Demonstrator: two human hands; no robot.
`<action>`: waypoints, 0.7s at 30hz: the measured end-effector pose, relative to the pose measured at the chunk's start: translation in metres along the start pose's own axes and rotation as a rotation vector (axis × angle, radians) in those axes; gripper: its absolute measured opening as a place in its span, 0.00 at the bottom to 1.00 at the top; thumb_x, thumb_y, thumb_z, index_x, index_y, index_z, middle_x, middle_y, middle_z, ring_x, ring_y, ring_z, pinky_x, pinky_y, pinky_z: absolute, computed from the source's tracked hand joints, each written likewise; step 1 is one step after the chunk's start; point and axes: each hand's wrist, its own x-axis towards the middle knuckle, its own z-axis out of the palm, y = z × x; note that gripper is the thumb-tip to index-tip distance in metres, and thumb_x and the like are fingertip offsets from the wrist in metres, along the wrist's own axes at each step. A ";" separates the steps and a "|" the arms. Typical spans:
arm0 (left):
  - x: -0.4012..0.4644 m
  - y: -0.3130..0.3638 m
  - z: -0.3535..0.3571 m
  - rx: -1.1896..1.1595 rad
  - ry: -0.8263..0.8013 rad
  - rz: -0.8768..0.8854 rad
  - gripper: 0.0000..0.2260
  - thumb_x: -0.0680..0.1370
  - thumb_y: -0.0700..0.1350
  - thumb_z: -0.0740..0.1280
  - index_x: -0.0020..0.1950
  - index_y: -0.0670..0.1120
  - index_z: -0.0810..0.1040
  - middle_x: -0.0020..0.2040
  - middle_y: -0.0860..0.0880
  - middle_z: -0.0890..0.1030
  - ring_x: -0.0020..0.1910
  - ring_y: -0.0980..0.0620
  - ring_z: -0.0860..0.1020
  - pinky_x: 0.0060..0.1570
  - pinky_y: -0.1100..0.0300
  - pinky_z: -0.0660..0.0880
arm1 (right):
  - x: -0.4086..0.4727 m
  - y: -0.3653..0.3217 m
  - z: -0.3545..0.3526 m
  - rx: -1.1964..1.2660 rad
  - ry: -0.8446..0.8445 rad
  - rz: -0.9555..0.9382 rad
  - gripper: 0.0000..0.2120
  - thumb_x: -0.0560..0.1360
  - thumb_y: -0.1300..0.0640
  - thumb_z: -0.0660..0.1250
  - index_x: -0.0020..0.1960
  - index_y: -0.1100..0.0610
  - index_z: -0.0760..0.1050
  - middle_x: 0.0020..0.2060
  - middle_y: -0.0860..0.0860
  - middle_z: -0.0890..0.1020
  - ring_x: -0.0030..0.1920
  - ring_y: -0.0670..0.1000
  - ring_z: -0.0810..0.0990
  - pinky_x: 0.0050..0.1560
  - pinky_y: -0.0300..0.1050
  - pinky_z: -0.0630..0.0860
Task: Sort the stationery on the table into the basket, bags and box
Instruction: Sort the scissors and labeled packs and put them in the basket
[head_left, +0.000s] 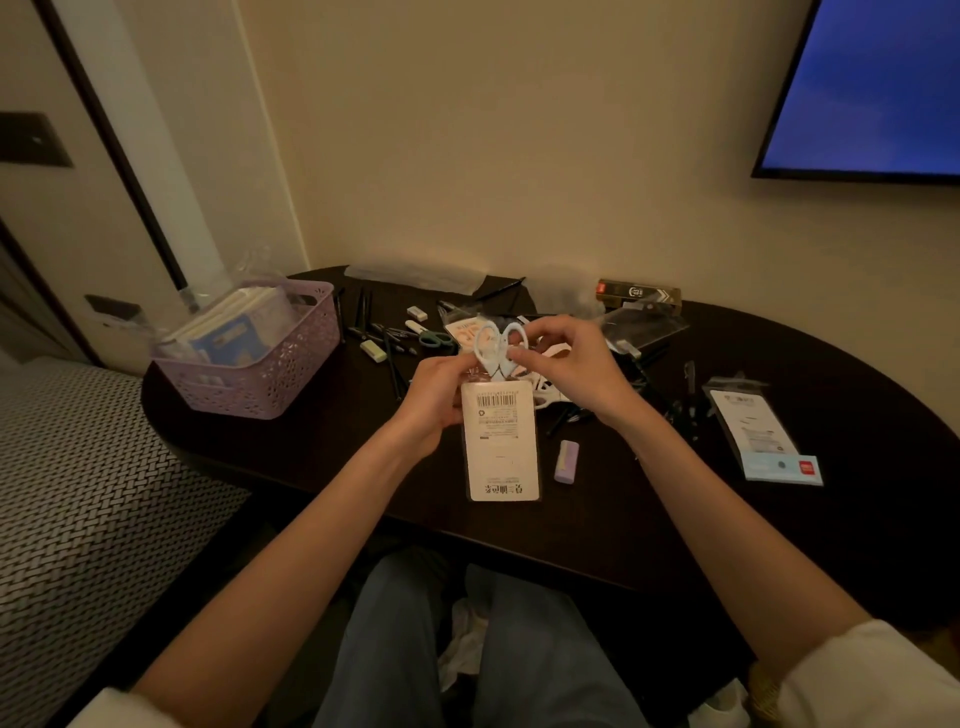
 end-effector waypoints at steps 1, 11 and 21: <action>0.000 0.000 -0.001 -0.019 -0.004 0.003 0.13 0.80 0.48 0.63 0.59 0.43 0.80 0.50 0.43 0.84 0.50 0.46 0.83 0.47 0.53 0.79 | 0.001 0.003 0.001 -0.034 -0.010 -0.008 0.08 0.72 0.59 0.72 0.51 0.53 0.80 0.49 0.49 0.79 0.46 0.45 0.78 0.44 0.36 0.75; 0.005 0.000 -0.002 -0.049 0.008 -0.008 0.12 0.81 0.46 0.61 0.58 0.40 0.79 0.47 0.44 0.84 0.49 0.45 0.83 0.50 0.52 0.78 | 0.004 0.011 0.010 -0.127 -0.022 -0.079 0.03 0.71 0.57 0.73 0.45 0.51 0.81 0.49 0.48 0.76 0.46 0.43 0.77 0.42 0.32 0.70; 0.008 -0.002 -0.016 0.115 -0.073 0.082 0.13 0.82 0.49 0.60 0.57 0.46 0.82 0.56 0.48 0.83 0.57 0.52 0.79 0.61 0.52 0.74 | 0.004 0.029 0.017 0.024 0.016 -0.030 0.14 0.71 0.59 0.74 0.54 0.57 0.76 0.46 0.49 0.81 0.45 0.44 0.81 0.43 0.37 0.78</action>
